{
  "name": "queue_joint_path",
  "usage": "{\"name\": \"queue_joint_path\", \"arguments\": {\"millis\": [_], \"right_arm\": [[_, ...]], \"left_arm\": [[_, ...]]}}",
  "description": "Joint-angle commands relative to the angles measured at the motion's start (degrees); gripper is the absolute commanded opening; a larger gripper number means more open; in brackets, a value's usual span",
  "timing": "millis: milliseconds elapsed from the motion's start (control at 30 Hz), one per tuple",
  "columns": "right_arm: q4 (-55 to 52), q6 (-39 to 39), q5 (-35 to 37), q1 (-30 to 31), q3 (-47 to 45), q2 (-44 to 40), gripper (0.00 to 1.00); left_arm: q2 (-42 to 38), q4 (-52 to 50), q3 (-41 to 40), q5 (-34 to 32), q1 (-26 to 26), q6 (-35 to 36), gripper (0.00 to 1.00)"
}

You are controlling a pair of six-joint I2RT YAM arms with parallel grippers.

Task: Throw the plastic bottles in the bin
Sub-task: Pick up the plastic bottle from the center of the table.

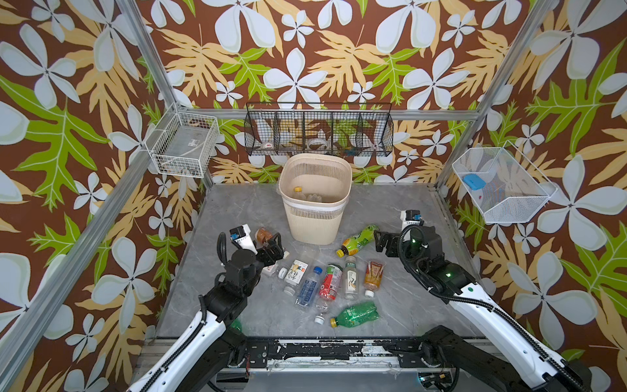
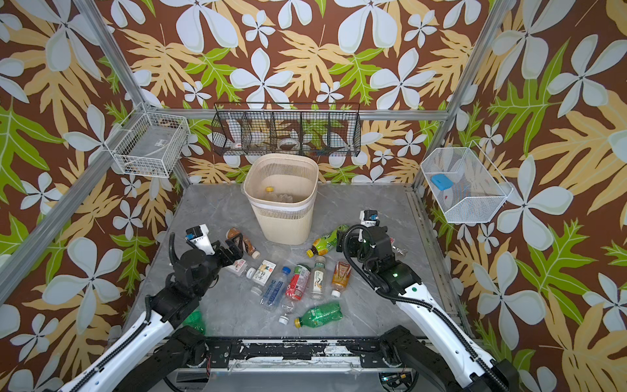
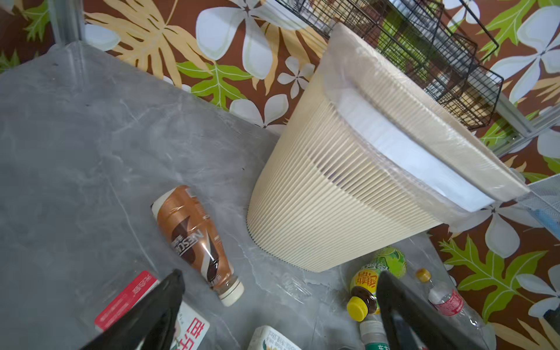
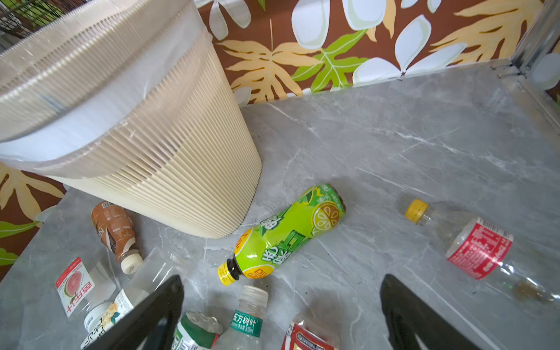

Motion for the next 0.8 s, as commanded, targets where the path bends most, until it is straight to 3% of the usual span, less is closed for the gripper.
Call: {"name": "queue_joint_path", "arguments": {"millis": [0,167,433,767], "right_arm": [[-0.7,2.0,-0.3,0.0,-0.7,0.3,1.0],[-2.4,4.2,-0.9,0.0,-3.0,0.7,1.0],[1.6,7.1,-0.9,0.1,-4.5,3.6,1.0],[13.4,17.3,-0.6,0.0,-1.4,20.2,1.0]], "left_arm": [[-5.4,-1.0,-2.8,-3.2,0.3,-4.2,1.0],[-8.9,-0.9,-5.3,-4.4,0.3,-5.8,1.0],[-5.6,-1.2,-4.8,-3.7,0.3,-6.1,1.0],[-7.1,-4.4,-4.7,-4.8,0.3,-6.1,1.0]]}}
